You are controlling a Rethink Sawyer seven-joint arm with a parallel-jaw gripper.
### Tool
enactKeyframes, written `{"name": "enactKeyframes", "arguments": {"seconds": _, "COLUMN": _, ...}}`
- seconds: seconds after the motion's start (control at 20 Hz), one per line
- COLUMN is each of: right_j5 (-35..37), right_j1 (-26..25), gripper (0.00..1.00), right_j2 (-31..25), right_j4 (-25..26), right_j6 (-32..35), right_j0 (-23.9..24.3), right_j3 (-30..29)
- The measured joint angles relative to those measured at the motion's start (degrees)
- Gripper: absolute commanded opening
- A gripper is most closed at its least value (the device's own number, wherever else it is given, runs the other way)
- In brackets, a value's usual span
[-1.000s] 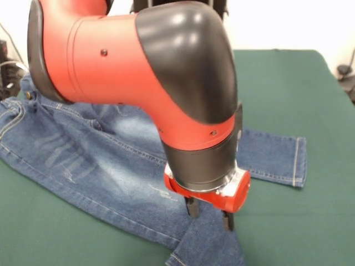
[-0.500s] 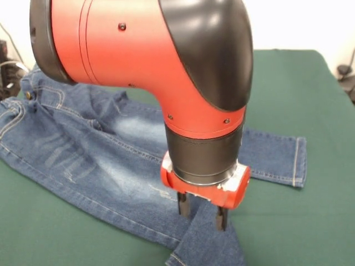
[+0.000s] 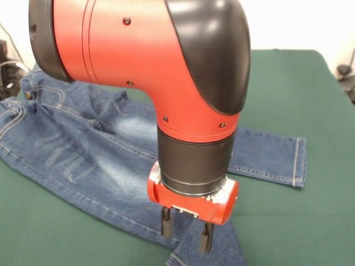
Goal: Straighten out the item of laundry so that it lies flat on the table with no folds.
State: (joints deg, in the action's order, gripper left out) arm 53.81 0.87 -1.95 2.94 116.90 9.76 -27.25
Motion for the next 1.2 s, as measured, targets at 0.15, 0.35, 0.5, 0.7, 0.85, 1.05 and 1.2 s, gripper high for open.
{"name": "enactKeyframes", "arguments": {"seconds": 0.15, "right_j5": -1.93, "right_j1": 0.28, "gripper": 1.0, "right_j2": -0.01, "right_j4": 0.65, "right_j6": 0.0, "right_j0": 0.08, "right_j3": -1.33}}
{"name": "enactKeyframes", "arguments": {"seconds": 0.35, "right_j5": -3.18, "right_j1": 0.45, "gripper": 1.0, "right_j2": -0.01, "right_j4": 0.98, "right_j6": 0.0, "right_j0": 0.24, "right_j3": -3.11}}
{"name": "enactKeyframes", "arguments": {"seconds": 0.5, "right_j5": -3.7, "right_j1": 0.38, "gripper": 1.0, "right_j2": -0.03, "right_j4": 1.1, "right_j6": 0.0, "right_j0": 0.52, "right_j3": -4.73}}
{"name": "enactKeyframes", "arguments": {"seconds": 0.7, "right_j5": -3.71, "right_j1": -0.05, "gripper": 1.0, "right_j2": -0.04, "right_j4": 1.17, "right_j6": 0.0, "right_j0": 0.97, "right_j3": -5.75}}
{"name": "enactKeyframes", "arguments": {"seconds": 0.85, "right_j5": -3.71, "right_j1": -0.19, "gripper": 1.0, "right_j2": -0.09, "right_j4": 1.26, "right_j6": 0.0, "right_j0": 1.47, "right_j3": -6.02}}
{"name": "enactKeyframes", "arguments": {"seconds": 1.05, "right_j5": -3.71, "right_j1": -0.16, "gripper": 0.0, "right_j2": -0.23, "right_j4": 1.25, "right_j6": 0.0, "right_j0": 2.29, "right_j3": -6.05}}
{"name": "enactKeyframes", "arguments": {"seconds": 1.2, "right_j5": -3.71, "right_j1": -0.16, "gripper": 0.0, "right_j2": -0.33, "right_j4": 1.25, "right_j6": 0.0, "right_j0": 2.76, "right_j3": -6.06}}
